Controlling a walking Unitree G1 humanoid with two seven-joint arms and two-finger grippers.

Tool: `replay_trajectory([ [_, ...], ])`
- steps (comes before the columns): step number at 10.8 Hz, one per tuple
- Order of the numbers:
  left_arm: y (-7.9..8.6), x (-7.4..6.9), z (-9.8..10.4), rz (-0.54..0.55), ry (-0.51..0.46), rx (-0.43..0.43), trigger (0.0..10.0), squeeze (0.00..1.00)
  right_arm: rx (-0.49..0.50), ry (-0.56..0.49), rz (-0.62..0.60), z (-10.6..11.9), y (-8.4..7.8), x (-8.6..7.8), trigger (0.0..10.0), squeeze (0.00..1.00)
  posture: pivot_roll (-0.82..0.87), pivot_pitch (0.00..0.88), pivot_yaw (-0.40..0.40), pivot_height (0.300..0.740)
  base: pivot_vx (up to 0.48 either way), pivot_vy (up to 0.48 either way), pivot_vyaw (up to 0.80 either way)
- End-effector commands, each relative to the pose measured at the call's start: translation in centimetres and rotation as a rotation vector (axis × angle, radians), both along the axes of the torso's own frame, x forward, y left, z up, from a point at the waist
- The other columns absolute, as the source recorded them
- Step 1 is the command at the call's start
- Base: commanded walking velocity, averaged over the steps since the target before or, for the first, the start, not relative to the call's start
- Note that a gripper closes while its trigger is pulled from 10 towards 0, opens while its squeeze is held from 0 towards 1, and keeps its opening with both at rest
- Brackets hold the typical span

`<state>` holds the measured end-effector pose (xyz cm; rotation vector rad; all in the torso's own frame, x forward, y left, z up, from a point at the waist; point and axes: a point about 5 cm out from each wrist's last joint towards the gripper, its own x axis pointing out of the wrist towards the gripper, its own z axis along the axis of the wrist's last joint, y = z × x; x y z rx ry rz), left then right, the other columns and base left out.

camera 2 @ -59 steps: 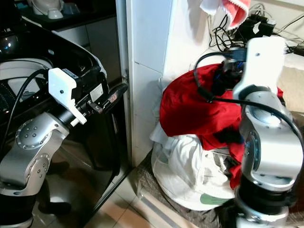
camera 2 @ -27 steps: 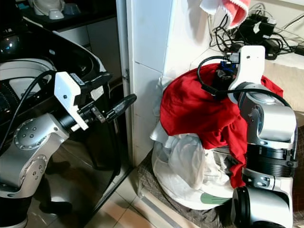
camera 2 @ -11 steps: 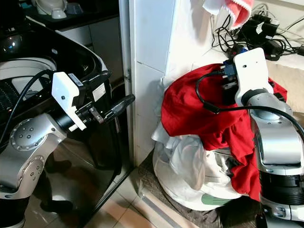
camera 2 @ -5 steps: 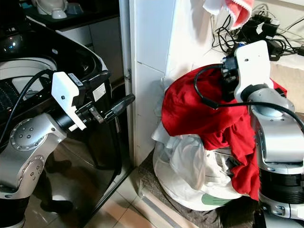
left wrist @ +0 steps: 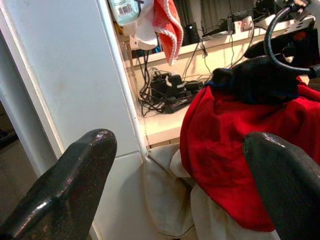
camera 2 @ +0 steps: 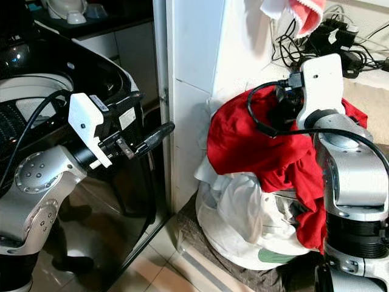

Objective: Clothes washing

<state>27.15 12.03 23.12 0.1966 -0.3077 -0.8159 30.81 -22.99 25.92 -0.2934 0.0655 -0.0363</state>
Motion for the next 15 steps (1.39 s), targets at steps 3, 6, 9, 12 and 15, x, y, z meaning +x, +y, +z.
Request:
replay_trajectory([
  [3, -0.2, -0.1, 0.1, -0.018, -0.008, 0.021, 10.0, 0.00, 0.061, 0.053, -0.075, -0.8, -0.6, 0.0, 0.0, 0.00, -0.05, 0.000, -0.037, 0.740, 0.000, 0.000, 0.00],
  [6, -0.3, -0.2, 0.1, -0.032, -0.005, 0.035, 10.0, 0.00, 0.135, 0.119, -0.100, -1.7, -0.6, -0.1, 0.0, 0.00, -0.05, 0.000, -0.036, 0.740, 0.000, 0.000, 0.00],
  [9, -0.3, -0.2, 0.1, -0.032, -0.008, 0.041, 10.0, 0.00, 0.171, 0.122, -0.097, -1.6, -0.4, -0.1, 0.0, 0.00, -0.05, 0.000, -0.035, 0.740, 0.000, 0.000, 0.00],
  [12, -0.2, -0.1, 0.2, -0.029, -0.012, 0.042, 10.0, 0.00, 0.187, 0.106, -0.104, -1.3, -0.5, -0.2, 0.0, 0.00, -0.05, 0.000, -0.037, 0.740, 0.000, 0.000, 0.00],
  [15, 0.0, 0.2, 0.6, 0.009, -0.021, 0.003, 10.0, 0.00, 0.205, 0.035, -0.084, -0.3, -0.3, -0.1, 0.0, 0.00, -0.04, 0.000, -0.037, 0.740, 0.000, 0.000, 0.00],
])
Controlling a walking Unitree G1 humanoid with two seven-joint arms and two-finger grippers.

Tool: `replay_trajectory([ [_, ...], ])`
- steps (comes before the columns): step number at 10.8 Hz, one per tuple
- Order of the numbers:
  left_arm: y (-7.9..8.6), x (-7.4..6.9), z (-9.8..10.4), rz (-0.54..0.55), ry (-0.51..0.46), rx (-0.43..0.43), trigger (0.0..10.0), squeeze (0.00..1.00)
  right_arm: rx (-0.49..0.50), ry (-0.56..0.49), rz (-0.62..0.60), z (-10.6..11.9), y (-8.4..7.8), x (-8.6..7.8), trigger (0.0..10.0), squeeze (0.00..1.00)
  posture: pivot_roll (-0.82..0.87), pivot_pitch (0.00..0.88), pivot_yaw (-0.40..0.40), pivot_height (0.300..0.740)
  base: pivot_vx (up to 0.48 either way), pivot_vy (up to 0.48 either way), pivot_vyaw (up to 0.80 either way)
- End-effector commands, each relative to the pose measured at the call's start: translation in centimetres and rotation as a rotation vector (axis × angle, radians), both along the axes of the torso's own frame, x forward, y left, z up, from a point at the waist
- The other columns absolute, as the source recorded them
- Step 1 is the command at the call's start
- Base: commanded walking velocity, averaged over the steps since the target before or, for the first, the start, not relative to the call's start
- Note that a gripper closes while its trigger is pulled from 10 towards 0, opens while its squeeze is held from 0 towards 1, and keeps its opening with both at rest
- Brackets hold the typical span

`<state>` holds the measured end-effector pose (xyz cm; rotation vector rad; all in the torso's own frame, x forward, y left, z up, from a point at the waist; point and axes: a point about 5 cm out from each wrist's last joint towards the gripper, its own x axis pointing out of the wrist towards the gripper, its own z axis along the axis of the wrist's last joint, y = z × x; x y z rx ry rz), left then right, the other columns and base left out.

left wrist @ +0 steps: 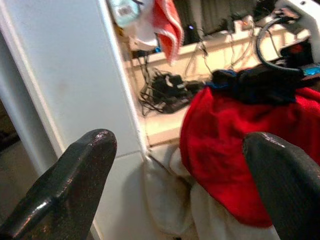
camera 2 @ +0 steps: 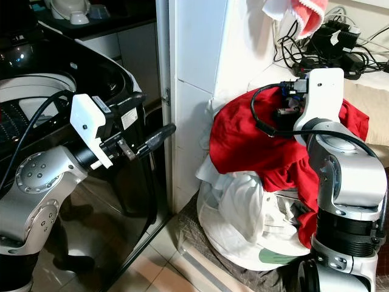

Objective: Clothes washing

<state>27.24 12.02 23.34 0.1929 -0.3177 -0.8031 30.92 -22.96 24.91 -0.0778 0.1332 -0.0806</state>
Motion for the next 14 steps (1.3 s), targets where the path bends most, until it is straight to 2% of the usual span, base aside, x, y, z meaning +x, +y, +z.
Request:
replay_trajectory([
  [1, 0.3, 0.4, 0.9, 0.025, -0.021, -0.030, 10.0, 0.00, 0.034, -0.121, 0.035, 2.2, 0.2, -0.2, 0.0, 0.00, -0.05, 0.000, -0.035, 0.740, 0.000, 0.000, 0.00],
  [2, 0.4, 0.8, 1.8, 0.062, -0.064, -0.074, 10.0, 0.00, 0.095, -0.218, 0.136, 3.9, 1.3, -0.4, 0.0, 0.00, -0.05, 0.000, -0.035, 0.740, 0.000, 0.000, 0.00],
  [4, 0.2, 1.1, 2.9, 0.081, -0.107, -0.131, 10.0, 0.00, 0.197, -0.341, 0.294, 6.1, 2.5, -1.0, 0.0, 0.00, -0.05, 0.000, -0.034, 0.740, 0.000, 0.000, 0.00],
  [5, -0.5, 1.0, 3.5, 0.064, -0.125, -0.158, 10.0, 0.00, 0.314, -0.394, 0.428, 7.0, 3.7, -1.4, 0.0, 0.00, -0.05, 0.000, -0.037, 0.740, 0.000, 0.000, 0.00],
  [6, -1.3, 1.2, 4.6, 0.008, -0.109, -0.233, 10.0, 1.00, 0.405, -0.419, 0.570, 7.5, 5.2, -1.8, 0.0, 0.00, -0.04, 0.000, -0.048, 0.740, 0.000, 0.000, 0.00],
  [7, -2.6, 1.2, 5.7, -0.068, -0.090, -0.282, 10.0, 1.00, 0.507, -0.446, 0.721, 7.7, 6.8, -2.3, 0.0, 0.00, -0.04, 0.000, -0.054, 0.740, 0.000, 0.000, 0.00],
  [8, -3.2, 1.1, 6.3, -0.109, -0.095, -0.304, 10.0, 1.00, 0.566, -0.455, 0.784, 7.8, 7.5, -2.5, 0.0, 0.00, -0.04, 0.000, -0.060, 0.740, 0.000, 0.000, 0.00],
  [9, -3.9, 0.8, 6.7, -0.157, -0.131, -0.306, 10.0, 1.00, 0.690, -0.479, 0.860, 8.1, 8.4, -2.8, 0.0, 0.00, -0.04, 0.000, -0.075, 0.740, 0.000, 0.000, 0.00],
  [10, -4.2, 0.7, 6.8, -0.150, -0.184, -0.271, 10.0, 1.00, 0.760, -0.489, 0.896, 8.2, 8.5, -2.9, 0.0, 0.00, -0.04, 0.000, -0.081, 0.740, 0.000, 0.000, 0.00],
  [11, -4.5, 0.8, 6.8, -0.114, -0.273, -0.151, 10.0, 1.00, 0.830, -0.488, 0.949, 8.3, 8.8, -3.3, 0.0, 0.00, -0.04, 0.000, -0.089, 0.740, 0.000, 0.000, 0.00],
  [12, -4.5, 0.9, 6.9, -0.097, -0.306, -0.111, 10.0, 1.00, 0.853, -0.483, 0.978, 8.2, 8.9, -3.5, 0.0, 0.00, -0.04, 0.000, -0.089, 0.740, 0.000, 0.000, 0.00],
  [13, -4.6, 1.0, 7.3, -0.070, -0.332, -0.109, 10.0, 1.00, 0.852, -0.459, 1.012, 7.9, 9.2, -3.9, 0.0, 0.00, -0.05, 0.000, -0.096, 0.740, 0.000, 0.000, 0.00],
  [14, -4.8, 1.0, 7.4, -0.076, -0.328, -0.121, 10.0, 0.06, 0.846, -0.439, 1.021, 7.7, 9.4, -4.1, 0.0, 0.00, -0.05, 0.000, -0.096, 0.740, 0.000, 0.000, 0.00],
])
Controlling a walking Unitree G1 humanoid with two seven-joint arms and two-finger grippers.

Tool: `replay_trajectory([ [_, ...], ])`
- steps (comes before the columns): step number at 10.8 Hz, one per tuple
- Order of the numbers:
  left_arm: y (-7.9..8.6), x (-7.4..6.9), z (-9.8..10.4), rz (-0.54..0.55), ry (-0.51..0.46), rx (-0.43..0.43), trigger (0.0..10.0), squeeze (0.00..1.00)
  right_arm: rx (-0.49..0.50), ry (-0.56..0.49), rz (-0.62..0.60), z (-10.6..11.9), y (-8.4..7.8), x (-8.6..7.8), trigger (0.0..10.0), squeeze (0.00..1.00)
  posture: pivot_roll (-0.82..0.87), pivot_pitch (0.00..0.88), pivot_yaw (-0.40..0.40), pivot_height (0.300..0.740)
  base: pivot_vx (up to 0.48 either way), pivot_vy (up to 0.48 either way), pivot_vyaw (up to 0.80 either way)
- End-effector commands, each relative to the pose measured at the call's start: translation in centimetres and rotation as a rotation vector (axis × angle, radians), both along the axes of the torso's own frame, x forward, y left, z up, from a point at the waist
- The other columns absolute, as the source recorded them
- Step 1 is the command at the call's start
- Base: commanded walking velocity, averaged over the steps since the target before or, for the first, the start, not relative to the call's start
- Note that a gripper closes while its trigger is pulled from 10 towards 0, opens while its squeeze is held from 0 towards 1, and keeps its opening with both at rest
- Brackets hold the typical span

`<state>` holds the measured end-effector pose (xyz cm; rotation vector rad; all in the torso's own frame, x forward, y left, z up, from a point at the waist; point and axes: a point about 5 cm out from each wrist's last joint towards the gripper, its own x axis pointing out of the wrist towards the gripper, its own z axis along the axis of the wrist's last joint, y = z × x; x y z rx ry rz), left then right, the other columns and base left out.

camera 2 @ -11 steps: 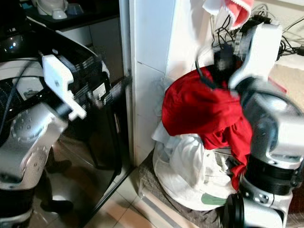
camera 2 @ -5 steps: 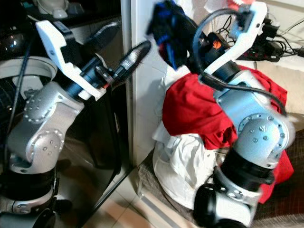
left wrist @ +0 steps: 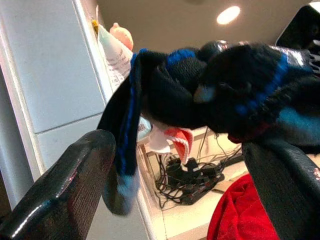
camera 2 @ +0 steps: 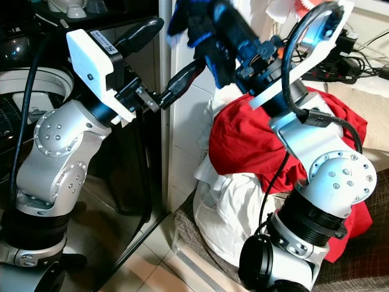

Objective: Clothes washing

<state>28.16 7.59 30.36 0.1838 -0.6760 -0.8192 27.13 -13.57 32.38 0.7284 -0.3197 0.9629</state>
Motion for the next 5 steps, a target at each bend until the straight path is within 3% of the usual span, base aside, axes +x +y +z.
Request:
replay_trajectory([
  [1, -0.44, -0.07, 0.61, -0.022, -0.011, -0.022, 10.0, 0.00, -0.037, -0.005, 0.014, 0.01, 0.29, -0.41, 0.0, 0.00, -0.05, 0.000, -0.095, 0.740, 0.000, 0.000, 0.00],
  [4, -0.64, -0.16, 0.49, -0.045, -0.020, -0.020, 10.0, 0.00, -0.053, 0.020, 0.030, -0.21, 0.39, -0.62, 0.0, 0.00, -0.05, 0.000, -0.096, 0.740, 0.000, 0.000, 0.00],
  [5, -0.63, -0.09, 0.39, -0.043, -0.017, -0.018, 2.4, 0.00, -0.057, 0.021, 0.037, -0.22, 0.42, -0.69, 0.0, 0.00, -0.05, 0.000, -0.094, 0.740, 0.000, 0.000, 0.00],
])
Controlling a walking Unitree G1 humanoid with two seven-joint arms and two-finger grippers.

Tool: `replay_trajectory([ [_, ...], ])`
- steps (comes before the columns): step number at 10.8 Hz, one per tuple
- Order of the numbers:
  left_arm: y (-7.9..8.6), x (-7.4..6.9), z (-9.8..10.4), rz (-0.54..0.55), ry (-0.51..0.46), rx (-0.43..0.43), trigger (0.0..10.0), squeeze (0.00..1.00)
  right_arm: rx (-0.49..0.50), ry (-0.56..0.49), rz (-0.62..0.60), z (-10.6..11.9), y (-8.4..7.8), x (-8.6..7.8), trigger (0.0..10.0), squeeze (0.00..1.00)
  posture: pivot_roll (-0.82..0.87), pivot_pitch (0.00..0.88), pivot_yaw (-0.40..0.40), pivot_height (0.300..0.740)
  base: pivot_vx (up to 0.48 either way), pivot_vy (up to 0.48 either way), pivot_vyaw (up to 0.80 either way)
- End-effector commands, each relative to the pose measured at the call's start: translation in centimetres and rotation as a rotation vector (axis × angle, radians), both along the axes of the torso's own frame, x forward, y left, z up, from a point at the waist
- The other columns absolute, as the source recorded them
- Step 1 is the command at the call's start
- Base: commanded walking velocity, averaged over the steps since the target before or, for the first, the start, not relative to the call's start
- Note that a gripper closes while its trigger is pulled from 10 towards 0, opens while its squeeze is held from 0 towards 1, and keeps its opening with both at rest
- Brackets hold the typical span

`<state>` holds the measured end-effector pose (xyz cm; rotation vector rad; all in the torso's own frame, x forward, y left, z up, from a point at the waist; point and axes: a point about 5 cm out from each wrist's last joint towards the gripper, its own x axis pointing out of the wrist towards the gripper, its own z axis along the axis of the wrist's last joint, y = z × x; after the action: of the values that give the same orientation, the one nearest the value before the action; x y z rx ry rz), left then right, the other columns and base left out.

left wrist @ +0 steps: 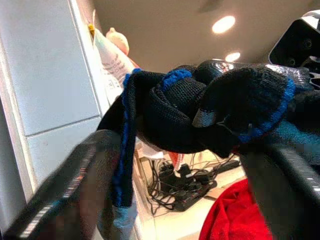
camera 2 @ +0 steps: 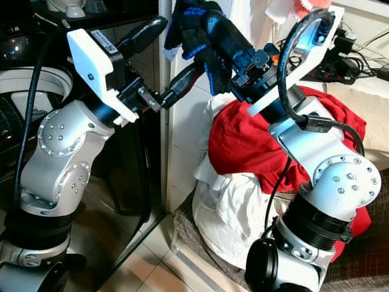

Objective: Clothes washing

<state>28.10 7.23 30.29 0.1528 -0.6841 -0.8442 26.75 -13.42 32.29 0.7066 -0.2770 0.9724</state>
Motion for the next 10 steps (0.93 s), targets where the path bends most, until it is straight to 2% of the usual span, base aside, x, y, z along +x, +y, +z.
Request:
replay_trajectory([
  [1, -0.2, 0.1, 0.5, -0.005, -0.019, -0.008, 0.0, 0.00, -0.033, 0.004, 0.029, -0.3, 0.4, -0.4, 0.0, 0.00, -0.05, 0.000, -0.094, 0.740, 0.000, 0.000, 0.00],
  [8, 0.3, 0.4, 0.7, -0.002, 0.029, -0.082, 0.0, 0.00, -0.045, 0.024, 0.031, -0.6, 0.6, -0.5, 0.0, 0.00, -0.05, 0.000, -0.089, 0.740, 0.000, 0.000, 0.00],
  [10, 0.9, 0.4, 0.9, 0.013, 0.000, -0.095, 0.0, 0.00, -0.047, 0.028, 0.027, -0.6, 0.6, -0.4, 0.0, 0.00, -0.04, 0.000, -0.090, 0.740, 0.000, 0.000, 0.00],
])
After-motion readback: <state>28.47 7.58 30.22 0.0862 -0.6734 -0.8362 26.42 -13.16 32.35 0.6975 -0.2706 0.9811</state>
